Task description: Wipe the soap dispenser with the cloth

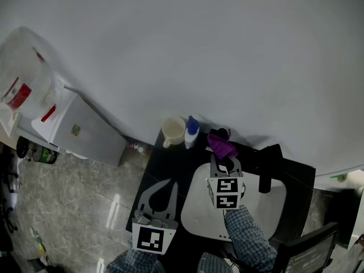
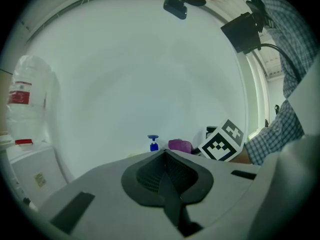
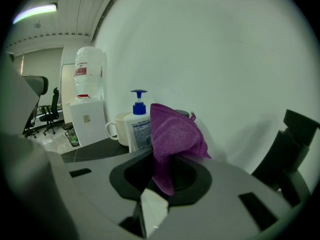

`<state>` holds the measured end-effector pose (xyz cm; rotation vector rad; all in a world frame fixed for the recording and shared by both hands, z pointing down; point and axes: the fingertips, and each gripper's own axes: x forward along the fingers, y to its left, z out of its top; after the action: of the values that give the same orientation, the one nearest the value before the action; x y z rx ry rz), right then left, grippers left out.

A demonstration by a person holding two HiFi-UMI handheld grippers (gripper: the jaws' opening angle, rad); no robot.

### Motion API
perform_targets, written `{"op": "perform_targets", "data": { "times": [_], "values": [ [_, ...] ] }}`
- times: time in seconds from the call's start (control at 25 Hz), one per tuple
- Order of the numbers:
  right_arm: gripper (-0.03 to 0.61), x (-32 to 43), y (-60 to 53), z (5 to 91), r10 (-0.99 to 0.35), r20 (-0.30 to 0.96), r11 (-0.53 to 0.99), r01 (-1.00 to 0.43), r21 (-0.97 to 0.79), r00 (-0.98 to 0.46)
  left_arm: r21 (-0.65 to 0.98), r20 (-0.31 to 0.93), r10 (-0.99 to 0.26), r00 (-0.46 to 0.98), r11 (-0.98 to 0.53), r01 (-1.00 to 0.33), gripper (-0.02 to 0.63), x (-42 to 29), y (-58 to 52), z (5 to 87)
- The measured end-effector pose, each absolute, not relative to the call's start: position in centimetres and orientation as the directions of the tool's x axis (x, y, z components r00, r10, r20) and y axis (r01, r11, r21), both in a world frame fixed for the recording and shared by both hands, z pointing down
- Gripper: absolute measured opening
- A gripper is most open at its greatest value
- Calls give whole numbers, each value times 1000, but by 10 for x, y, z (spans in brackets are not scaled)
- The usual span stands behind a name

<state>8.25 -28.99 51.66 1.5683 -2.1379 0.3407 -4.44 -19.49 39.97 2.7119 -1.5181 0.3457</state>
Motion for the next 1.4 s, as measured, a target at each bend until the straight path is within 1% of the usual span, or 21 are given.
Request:
{"op": "perform_targets", "data": {
  "times": [0.44, 0.56, 0.76, 0.96, 1.08, 1.24, 1.4],
  "values": [
    [78, 73, -284, 519, -834, 484, 377, -914, 150, -265, -87, 220, -829, 515, -542, -836, 2, -39, -184, 406],
    [78, 71, -283, 524, -827, 492, 384, -912, 143, -271, -86, 225, -825, 519, -547, -833, 2, -38, -184, 409],
    [78, 65, -281, 544, -795, 539, 415, -898, 146, -279, -85, 228, -821, 523, -552, -830, 2, -38, -185, 418],
    [78, 62, -274, 572, -719, 636, 443, -890, 108, -280, -98, 234, -819, 525, -557, -825, 2, -38, -181, 418],
    [78, 62, -272, 582, -705, 654, 445, -889, 108, -273, -96, 232, -819, 525, -556, -825, 2, -39, -180, 417],
    [78, 59, -272, 572, -706, 649, 447, -889, 98, -283, -99, 230, -817, 528, -560, -823, 2, -40, -181, 416],
    [78, 64, -263, 541, -736, 611, 421, -904, 74, -292, -93, 216, -813, 541, -569, -817, 2, -35, -182, 410]
  ]
}}
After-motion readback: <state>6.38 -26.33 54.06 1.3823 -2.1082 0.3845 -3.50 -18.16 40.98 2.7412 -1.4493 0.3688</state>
